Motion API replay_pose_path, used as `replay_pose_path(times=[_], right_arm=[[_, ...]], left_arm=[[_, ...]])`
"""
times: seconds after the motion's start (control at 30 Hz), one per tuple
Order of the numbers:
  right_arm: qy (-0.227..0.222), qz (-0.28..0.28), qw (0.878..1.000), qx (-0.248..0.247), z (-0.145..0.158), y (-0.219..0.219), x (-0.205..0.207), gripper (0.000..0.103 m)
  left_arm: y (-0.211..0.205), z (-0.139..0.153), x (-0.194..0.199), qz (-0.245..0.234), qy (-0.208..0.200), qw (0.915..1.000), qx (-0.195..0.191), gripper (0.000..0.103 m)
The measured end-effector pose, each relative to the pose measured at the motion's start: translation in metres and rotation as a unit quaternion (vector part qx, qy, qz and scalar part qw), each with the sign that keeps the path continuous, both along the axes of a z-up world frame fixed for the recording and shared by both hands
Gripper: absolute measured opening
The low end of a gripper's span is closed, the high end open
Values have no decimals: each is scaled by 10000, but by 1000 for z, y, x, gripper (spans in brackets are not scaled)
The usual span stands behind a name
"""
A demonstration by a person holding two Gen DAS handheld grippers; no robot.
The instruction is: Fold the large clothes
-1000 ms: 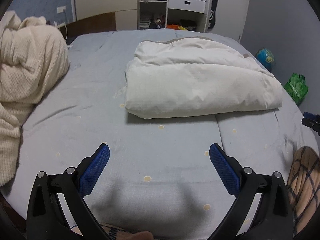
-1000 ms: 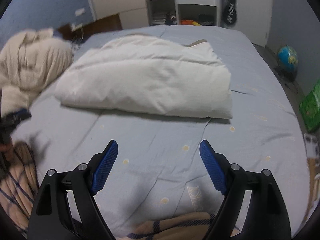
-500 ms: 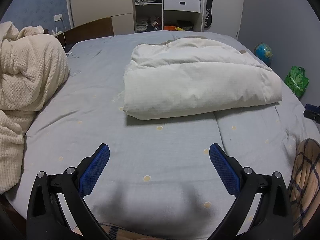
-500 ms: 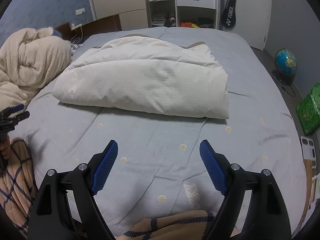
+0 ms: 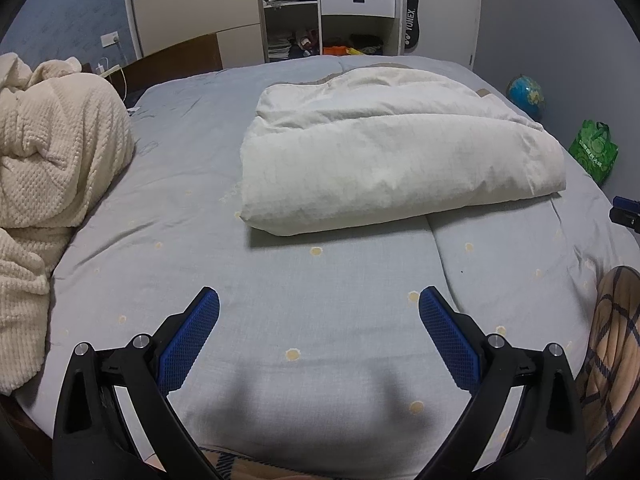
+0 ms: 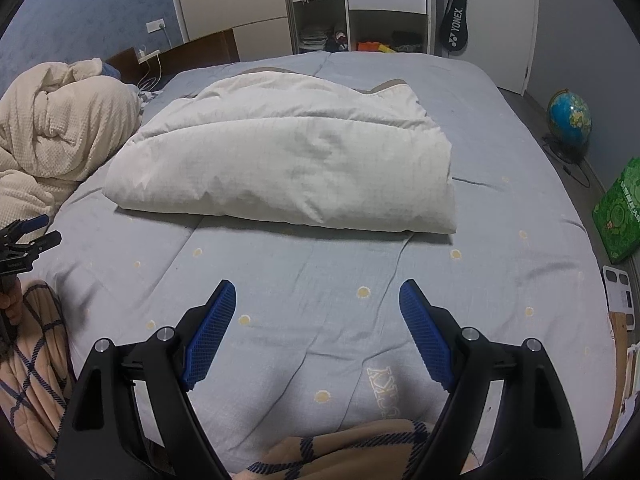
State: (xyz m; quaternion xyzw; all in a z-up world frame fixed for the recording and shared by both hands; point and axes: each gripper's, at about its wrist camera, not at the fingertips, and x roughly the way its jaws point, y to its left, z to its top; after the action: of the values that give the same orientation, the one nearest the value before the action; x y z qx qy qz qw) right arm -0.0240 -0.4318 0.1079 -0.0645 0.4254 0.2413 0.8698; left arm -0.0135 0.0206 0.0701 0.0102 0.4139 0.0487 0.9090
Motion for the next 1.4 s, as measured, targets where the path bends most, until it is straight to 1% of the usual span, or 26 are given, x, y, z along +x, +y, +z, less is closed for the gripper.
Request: replay_pose_path(times=[0.57, 1.4], right_arm=[[44, 8, 10000, -29, -3, 1, 0, 80], [50, 20, 10000, -33, -3, 1, 1, 80]], left_arm=[[-1, 0, 0, -17, -35, 10000, 22, 96], [-4, -2, -1, -64, 19, 10000, 51, 96]])
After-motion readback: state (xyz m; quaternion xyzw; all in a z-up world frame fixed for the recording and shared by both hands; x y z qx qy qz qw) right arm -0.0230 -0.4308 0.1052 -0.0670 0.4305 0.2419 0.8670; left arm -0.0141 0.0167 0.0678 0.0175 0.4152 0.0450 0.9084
